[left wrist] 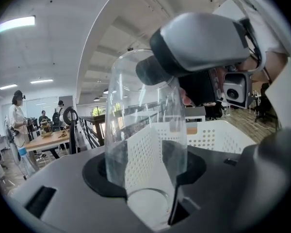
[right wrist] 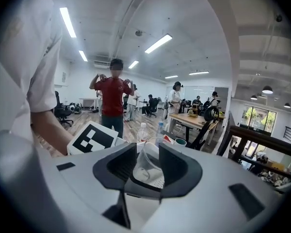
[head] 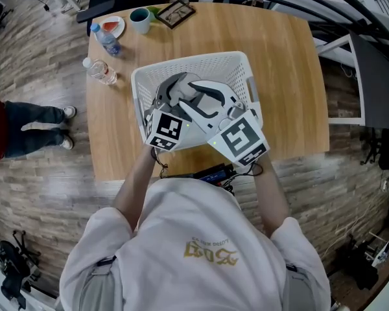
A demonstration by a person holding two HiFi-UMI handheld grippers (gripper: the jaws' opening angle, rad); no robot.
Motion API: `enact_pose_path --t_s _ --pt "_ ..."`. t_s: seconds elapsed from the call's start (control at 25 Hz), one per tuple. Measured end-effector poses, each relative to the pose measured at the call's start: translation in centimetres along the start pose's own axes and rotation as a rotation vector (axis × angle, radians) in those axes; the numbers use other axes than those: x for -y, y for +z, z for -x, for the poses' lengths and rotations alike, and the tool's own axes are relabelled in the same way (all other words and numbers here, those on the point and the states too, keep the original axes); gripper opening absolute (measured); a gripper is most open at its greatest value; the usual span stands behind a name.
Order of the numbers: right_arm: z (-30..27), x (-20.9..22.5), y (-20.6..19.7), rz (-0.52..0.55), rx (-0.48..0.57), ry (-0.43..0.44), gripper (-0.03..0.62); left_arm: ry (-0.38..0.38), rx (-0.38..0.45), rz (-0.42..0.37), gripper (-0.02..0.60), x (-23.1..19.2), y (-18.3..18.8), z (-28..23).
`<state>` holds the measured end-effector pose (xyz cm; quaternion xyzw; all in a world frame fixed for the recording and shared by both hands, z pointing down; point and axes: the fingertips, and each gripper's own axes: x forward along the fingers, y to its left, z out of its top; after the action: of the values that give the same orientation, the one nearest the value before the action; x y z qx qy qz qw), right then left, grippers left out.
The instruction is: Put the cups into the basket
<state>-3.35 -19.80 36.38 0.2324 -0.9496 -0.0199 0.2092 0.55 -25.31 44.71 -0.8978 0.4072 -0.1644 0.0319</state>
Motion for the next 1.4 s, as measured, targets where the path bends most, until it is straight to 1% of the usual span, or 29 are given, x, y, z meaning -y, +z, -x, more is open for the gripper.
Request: enact_pose_path --t_s 0.16,0.24,0.32,0.48,0.56,0.76,0.92,1.16,1.4 --pt "-0.5 -0.1 -1.2 0.045 -0.065 0.014 0.144 -0.027 -0.045 -0.061 0.247 0.5 -0.6 -0.7" --pt "-0.5 0.2 -1.8 0.059 -0.098 0.011 0.124 -0.042 -0.066 -0.086 0.247 0.7 -0.9 -1.0" --pt "-0.5 0.3 -2.4 0.046 -0.127 0.022 0.106 -0.061 -0.090 -0.118 0.247 1.0 -1.3 -1.2" --pt "-0.5 0.0 -3.9 0.018 -0.202 0.080 0.077 -0.101 -0.137 -0.200 0.247 1.8 -2.2 -1.6" --pt "-0.3 -0.1 -4.3 0.007 -0.224 0.107 0.071 -0.117 -0.150 -0.221 0.247 2.2 -2.4 -1.8" --pt "0.1 0.1 -4.9 -0.088 -0.236 0.140 0.054 -0.134 -0.160 -0.255 0.247 2.6 -2.6 -2.0" --pt "0.1 0.0 -5.1 -0.137 -0.236 0.154 0.041 -0.136 -0.157 -0.271 0.247 2.8 -2.8 -1.8" --pt "1.0 0.0 -5.6 -0.264 -0.206 0.172 0.029 -0.104 -0.149 -0.388 0.249 3.0 -2.4 -2.1" --pt "1.7 0.4 -5.4 -0.318 -0.165 0.151 0.026 -0.104 -0.171 -0.464 0.249 3.1 -1.9 -2.2"
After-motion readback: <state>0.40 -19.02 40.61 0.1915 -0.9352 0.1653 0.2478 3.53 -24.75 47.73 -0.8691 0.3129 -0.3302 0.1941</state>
